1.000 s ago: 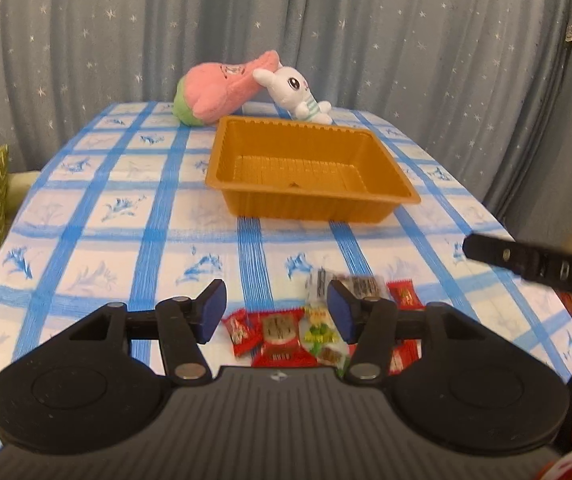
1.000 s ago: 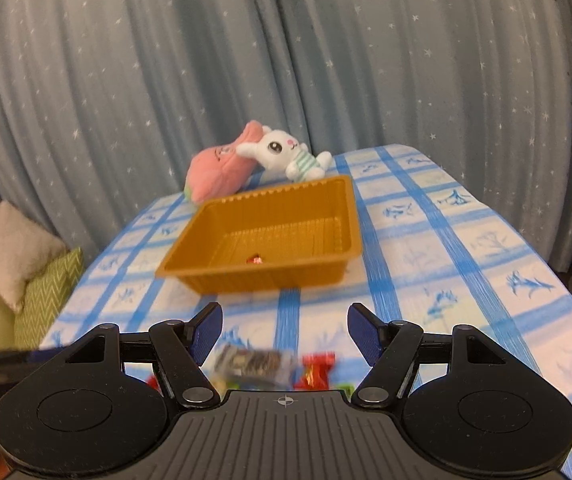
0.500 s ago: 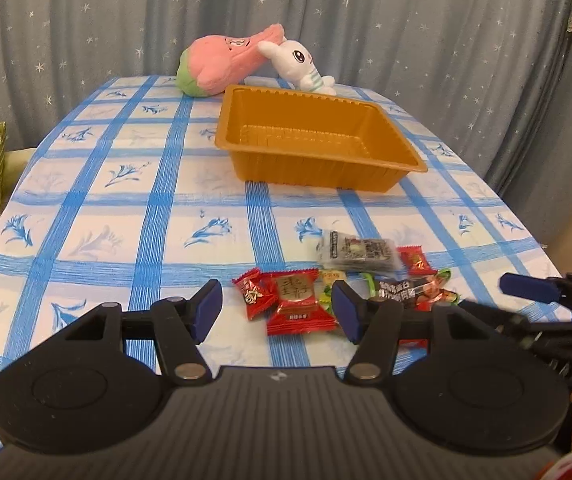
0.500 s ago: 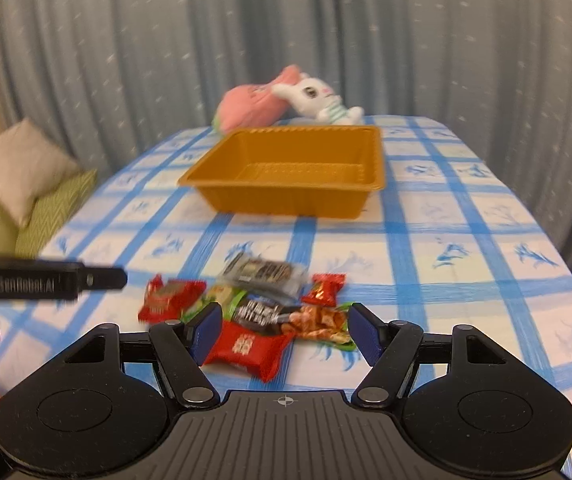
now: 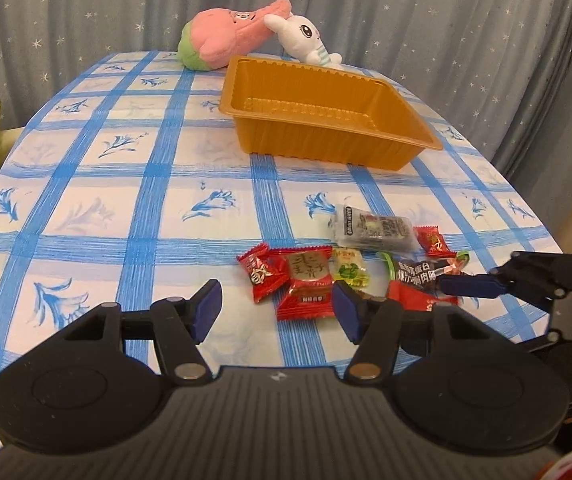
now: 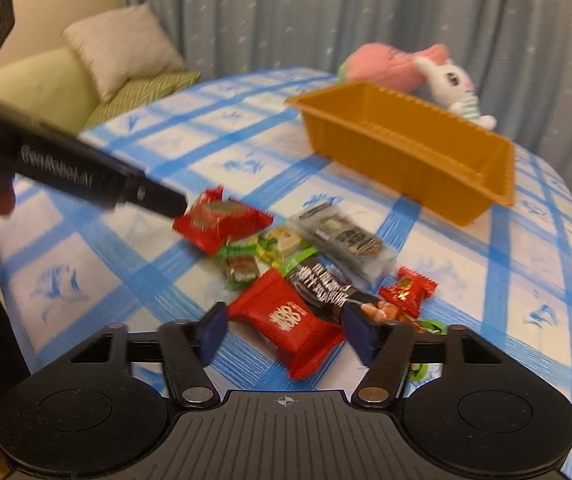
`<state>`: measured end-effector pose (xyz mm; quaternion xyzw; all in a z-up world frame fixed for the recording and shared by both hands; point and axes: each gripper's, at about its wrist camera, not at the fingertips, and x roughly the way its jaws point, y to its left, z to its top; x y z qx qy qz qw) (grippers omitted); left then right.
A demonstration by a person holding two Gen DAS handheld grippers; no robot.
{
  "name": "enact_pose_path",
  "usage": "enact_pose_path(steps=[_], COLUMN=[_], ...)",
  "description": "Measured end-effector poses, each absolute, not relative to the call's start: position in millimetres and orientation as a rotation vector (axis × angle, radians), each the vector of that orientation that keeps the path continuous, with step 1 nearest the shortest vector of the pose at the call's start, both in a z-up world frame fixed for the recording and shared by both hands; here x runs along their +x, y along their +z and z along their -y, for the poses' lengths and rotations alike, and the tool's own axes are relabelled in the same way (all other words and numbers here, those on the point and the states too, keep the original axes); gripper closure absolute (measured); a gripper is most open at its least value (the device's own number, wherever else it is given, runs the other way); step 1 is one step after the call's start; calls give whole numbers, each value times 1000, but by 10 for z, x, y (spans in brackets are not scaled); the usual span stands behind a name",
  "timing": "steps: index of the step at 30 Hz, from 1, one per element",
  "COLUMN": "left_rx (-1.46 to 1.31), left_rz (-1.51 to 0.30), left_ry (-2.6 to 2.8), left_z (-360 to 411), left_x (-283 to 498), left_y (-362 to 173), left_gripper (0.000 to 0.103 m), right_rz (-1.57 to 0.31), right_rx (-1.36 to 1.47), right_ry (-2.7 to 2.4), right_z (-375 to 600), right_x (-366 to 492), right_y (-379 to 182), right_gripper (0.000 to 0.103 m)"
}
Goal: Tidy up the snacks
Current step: 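Grasp the red square candy with the left tool while the right tool grasps a red packet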
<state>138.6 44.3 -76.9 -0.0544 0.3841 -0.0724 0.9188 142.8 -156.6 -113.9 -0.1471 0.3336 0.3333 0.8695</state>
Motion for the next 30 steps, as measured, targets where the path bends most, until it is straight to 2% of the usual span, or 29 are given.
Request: enact_pose_path(steps=[1, 3, 6, 11, 16, 19, 21, 22, 30], left_rx=[-110, -108, -97, -66, -38, -34, -37, -38, -11], left_rz=[-792, -799, -804, -799, -786, -773, -776, -783, -830], left_ry=[-152, -157, -159, -173, -181, -175, -174, -174, -157], left_z=[-434, -418, -390, -314, -200, -137, -114, -104, -34], left_x=[1400, 1412, 1417, 1425, 1488, 1578, 1640, 1664, 1754], left_y=[-778, -801, -821, -823, -836, -850, -875, -895, -1017], left_gripper=[46, 46, 46, 46, 47, 51, 64, 67, 68], right_rz=[-698, -724, -772, -793, -708, -662, -647, -650, -697], right_rx=[-313, -305, -265, -141, -79, -33, -2, 8, 21], right_ry=[695, 688, 664, 635, 559, 490, 468, 459, 446], right_z=[1558, 1550, 1576, 1707, 1836, 1914, 1960, 1973, 1973], right_x=[1452, 1498, 1514, 1467, 1395, 1429, 1462, 1480, 1567], right_y=[-1159, -1181, -1177, -1079, -835, -684, -641, -646, -787], right_gripper=[46, 65, 72, 75, 75, 75, 75, 75, 75])
